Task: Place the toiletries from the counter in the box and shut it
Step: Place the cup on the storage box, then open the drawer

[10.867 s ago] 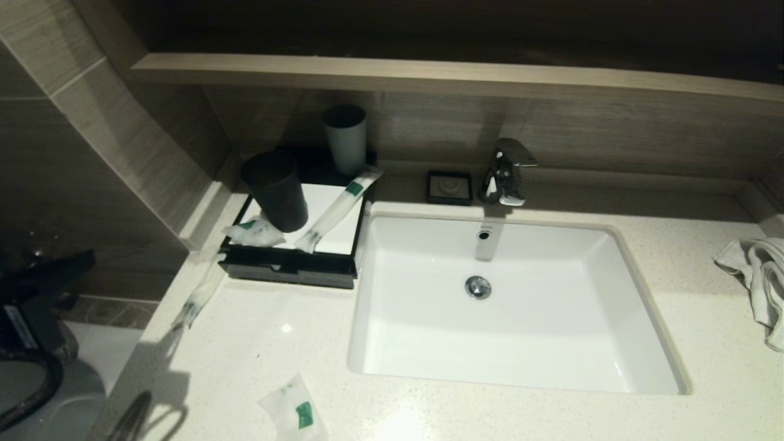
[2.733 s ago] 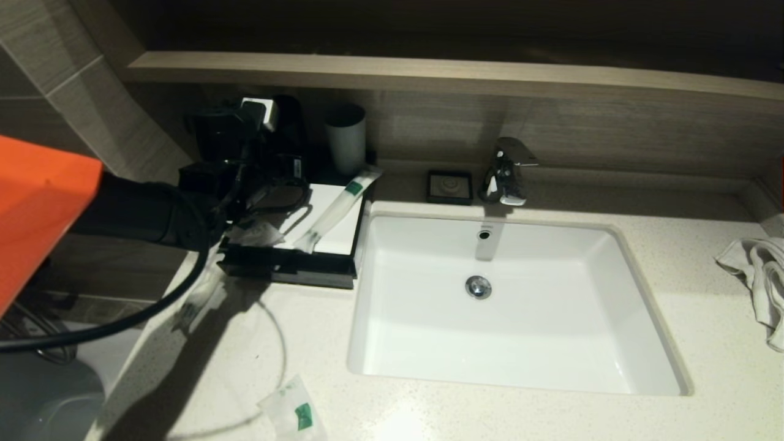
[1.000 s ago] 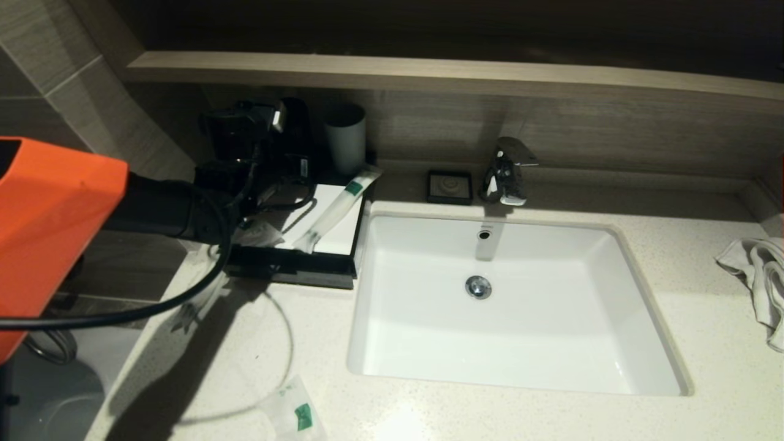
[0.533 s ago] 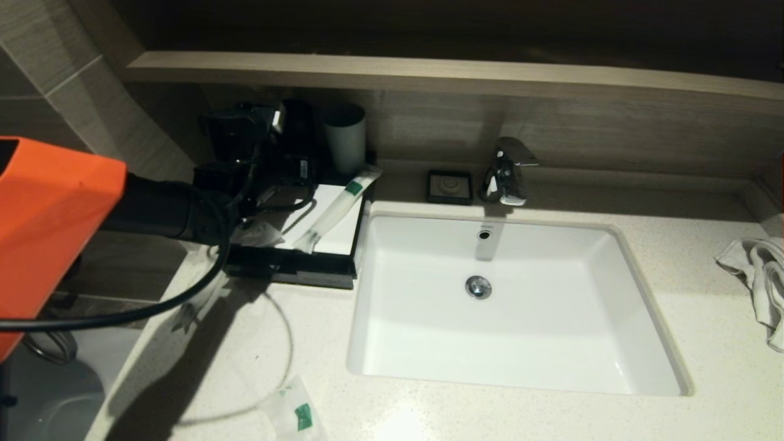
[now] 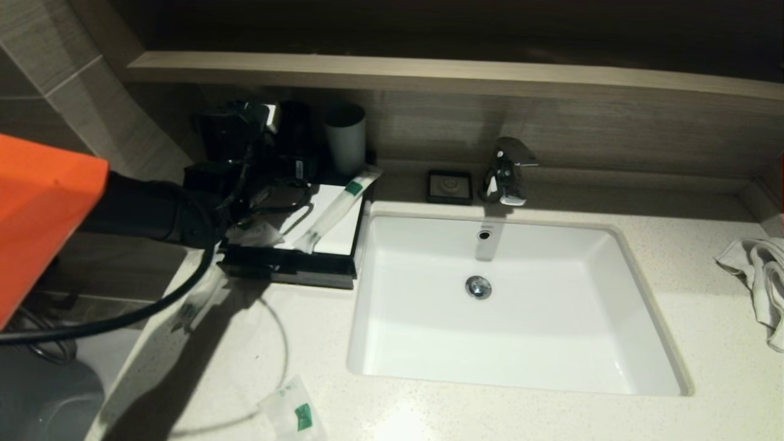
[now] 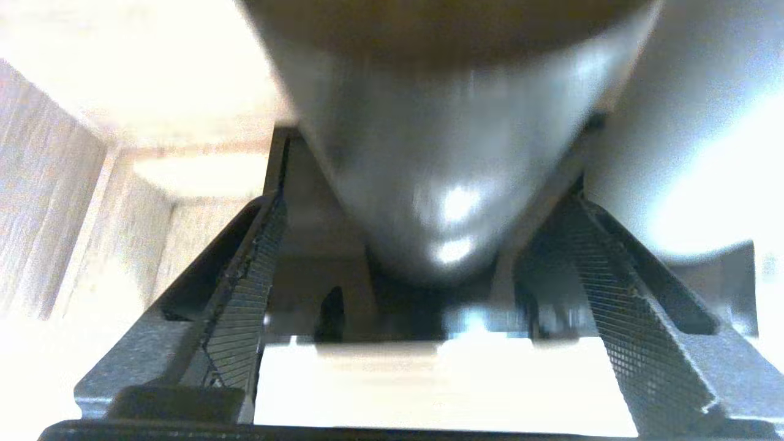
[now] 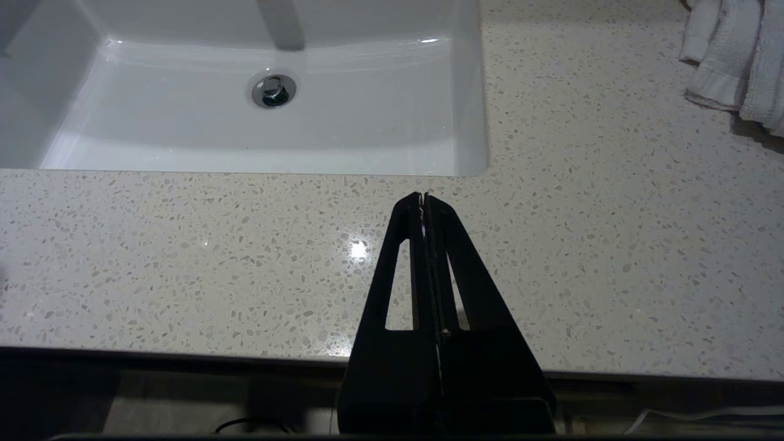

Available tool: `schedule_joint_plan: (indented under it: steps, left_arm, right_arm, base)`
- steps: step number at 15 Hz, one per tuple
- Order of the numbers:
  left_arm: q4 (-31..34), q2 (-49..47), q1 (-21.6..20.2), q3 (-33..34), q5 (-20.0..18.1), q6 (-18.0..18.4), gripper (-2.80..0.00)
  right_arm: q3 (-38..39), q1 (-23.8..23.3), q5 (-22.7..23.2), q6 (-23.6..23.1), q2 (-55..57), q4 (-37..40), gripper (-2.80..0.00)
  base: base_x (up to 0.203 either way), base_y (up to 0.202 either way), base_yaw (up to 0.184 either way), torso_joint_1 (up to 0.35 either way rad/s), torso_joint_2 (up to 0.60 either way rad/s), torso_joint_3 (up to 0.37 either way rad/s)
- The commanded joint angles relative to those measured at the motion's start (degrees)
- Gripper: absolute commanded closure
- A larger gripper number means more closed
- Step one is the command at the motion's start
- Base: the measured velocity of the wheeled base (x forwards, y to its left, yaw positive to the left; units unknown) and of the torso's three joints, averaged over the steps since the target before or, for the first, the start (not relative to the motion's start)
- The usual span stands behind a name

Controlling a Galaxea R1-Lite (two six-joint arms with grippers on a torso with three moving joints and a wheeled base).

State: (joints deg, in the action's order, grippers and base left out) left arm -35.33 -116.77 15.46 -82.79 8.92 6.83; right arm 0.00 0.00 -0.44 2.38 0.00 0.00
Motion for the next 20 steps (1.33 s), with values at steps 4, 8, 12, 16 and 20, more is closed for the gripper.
schedule_joint_plan:
  steps: [4,8,12,16,20]
  left_arm:
    - [-0.4,10.1,0.1,11.6,-0.1,-0.1,-2.8]
    - [-0.2,17.8,0.1,18.6,-0.1,-2.1,-2.8]
    - [0.1,23.6,0.3,24.4,0.0,-2.6,0.0]
    - [0.2,30.6,0.5,31.6,-0.1,-2.6,0.0]
    - [0.3,38.7,3.5,42.2,-0.2,-2.7,0.0]
  right_arm:
    - [0.0,0.0,0.0,0.0,0.0,0.0,0.0]
    - [0.0,0.0,0.0,0.0,0.0,0.0,0.0]
    - [0.0,0.0,0.0,0.0,0.0,0.0,0.0]
    - [0.0,0.0,0.0,0.0,0.0,0.0,0.0]
    - [0.0,0.0,0.0,0.0,0.0,0.0,0.0]
  base:
    - [0.0,0.0,0.0,0.0,0.0,0.0]
    - [0.0,0.0,0.0,0.0,0.0,0.0]
    - [0.0,0.0,0.0,0.0,0.0,0.0]
    - [0.0,0.0,0.0,0.0,0.0,0.0]
    - [0.0,0.0,0.0,0.0,0.0,0.0]
